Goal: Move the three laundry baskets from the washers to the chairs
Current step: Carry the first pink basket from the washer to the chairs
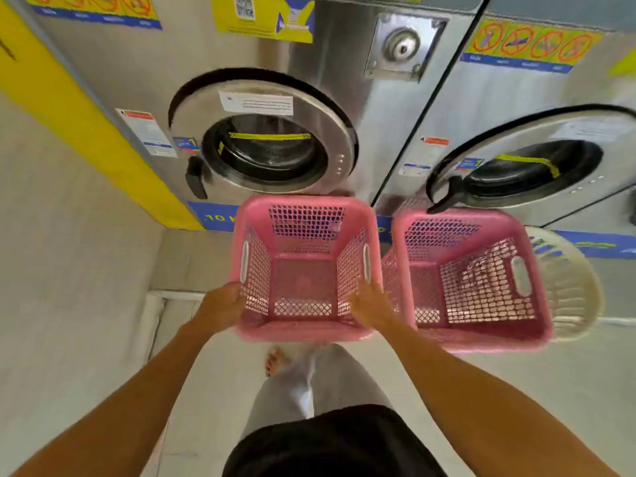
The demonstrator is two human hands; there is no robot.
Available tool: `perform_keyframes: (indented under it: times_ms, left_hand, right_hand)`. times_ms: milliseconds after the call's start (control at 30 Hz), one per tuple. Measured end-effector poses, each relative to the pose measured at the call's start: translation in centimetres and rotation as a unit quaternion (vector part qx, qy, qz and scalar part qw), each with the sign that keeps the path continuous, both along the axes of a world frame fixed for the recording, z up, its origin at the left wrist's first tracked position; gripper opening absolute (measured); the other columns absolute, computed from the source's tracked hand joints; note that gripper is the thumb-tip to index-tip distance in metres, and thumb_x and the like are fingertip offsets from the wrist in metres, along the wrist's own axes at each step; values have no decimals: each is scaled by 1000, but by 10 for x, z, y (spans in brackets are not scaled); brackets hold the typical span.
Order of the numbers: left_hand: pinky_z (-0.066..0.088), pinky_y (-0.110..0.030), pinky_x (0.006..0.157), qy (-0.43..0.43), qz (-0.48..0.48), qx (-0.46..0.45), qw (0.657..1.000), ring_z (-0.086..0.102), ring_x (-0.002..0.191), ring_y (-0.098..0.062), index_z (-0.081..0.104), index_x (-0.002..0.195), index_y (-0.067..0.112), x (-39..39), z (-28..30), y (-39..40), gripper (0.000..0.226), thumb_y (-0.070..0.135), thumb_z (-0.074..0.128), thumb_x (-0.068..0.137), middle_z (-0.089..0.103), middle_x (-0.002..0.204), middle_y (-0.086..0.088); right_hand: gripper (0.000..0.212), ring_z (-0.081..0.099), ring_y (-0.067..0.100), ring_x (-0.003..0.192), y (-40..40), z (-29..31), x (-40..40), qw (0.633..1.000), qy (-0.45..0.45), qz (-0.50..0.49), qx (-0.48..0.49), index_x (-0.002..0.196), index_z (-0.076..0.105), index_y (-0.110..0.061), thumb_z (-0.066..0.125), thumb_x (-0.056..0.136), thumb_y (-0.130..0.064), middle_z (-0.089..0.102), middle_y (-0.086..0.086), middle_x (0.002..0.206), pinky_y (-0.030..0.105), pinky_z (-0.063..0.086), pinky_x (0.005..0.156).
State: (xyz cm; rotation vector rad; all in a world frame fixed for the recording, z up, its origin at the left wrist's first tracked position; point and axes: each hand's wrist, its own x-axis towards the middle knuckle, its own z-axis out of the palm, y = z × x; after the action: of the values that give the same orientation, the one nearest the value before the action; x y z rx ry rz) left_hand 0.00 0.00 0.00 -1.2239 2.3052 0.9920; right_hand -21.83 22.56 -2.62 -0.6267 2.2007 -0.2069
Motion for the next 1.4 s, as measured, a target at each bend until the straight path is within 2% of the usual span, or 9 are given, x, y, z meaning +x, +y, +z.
perform_keyframes:
  times_ms: [133,267,400,567,667,867,1100,1200,1400]
  left_hand:
    - [44,-34,84,-25,18,8,999,63,108,-32,64,110,11,-1,-10,-37,51,47,41,82,68,118,-11]
    - [41,-36,102,-65,40,19,997,55,128,-31,48,144,12,-11,-12,-56,50,32,50,98,54,145,-11]
    - [41,-41,105,-56,79,46,994,52,131,-38,26,157,15,-18,-40,-69,67,31,53,98,52,146,-19]
    - [54,-38,76,-12,79,29,996,68,104,-41,4,161,19,-32,-77,-69,88,25,62,95,60,135,-23]
    - [54,-29,55,27,69,32,997,71,79,-32,1,160,24,-40,-102,-71,96,21,68,91,67,122,-20]
    - [45,-25,48,36,84,40,995,59,57,-23,-7,157,37,-49,-132,-74,107,7,67,86,63,112,-11]
    - [45,-22,45,19,79,26,996,61,56,-13,-4,157,37,-36,-115,-85,110,4,71,84,58,134,-17]
    - [49,-29,47,-13,90,17,996,62,59,-22,-7,158,32,-14,-94,-72,109,6,69,86,56,139,-22]
    - [55,-43,71,-36,154,0,987,64,106,-49,-12,158,28,33,-51,-32,107,3,66,89,42,150,-26]
  right_hand:
    - [57,35,42,143,-2,-3,-7,997,7,-69,40,154,34,-8,46,101,-27,33,21,158,54,33,117]
    - [59,36,43,142,-3,-17,-24,995,-10,-82,49,149,39,-5,47,99,-35,31,17,156,60,33,116]
    - [64,42,45,137,-18,-35,-34,988,-3,-149,34,158,19,-12,44,103,-32,37,22,152,54,39,111]
    - [73,31,44,144,-33,-76,-42,984,91,-155,6,161,9,-28,42,96,-31,29,19,158,60,23,117]
    - [73,46,44,130,-29,-105,-50,979,134,-156,1,160,10,-34,39,93,-37,38,17,150,61,40,108]
    - [75,61,34,90,-26,-120,-63,973,146,-167,-64,156,7,-50,52,98,-37,44,16,127,50,58,75]
    - [71,60,32,52,-6,-133,-81,985,126,-75,-92,156,-1,-57,23,90,-49,60,19,79,45,55,46]
    - [78,60,30,50,-17,-111,-80,986,123,-40,-101,158,-5,-50,37,96,-29,60,13,69,46,53,44]
    - [78,48,19,45,-47,-71,-75,988,127,47,-72,156,-10,-52,41,104,-24,57,9,70,29,39,42]
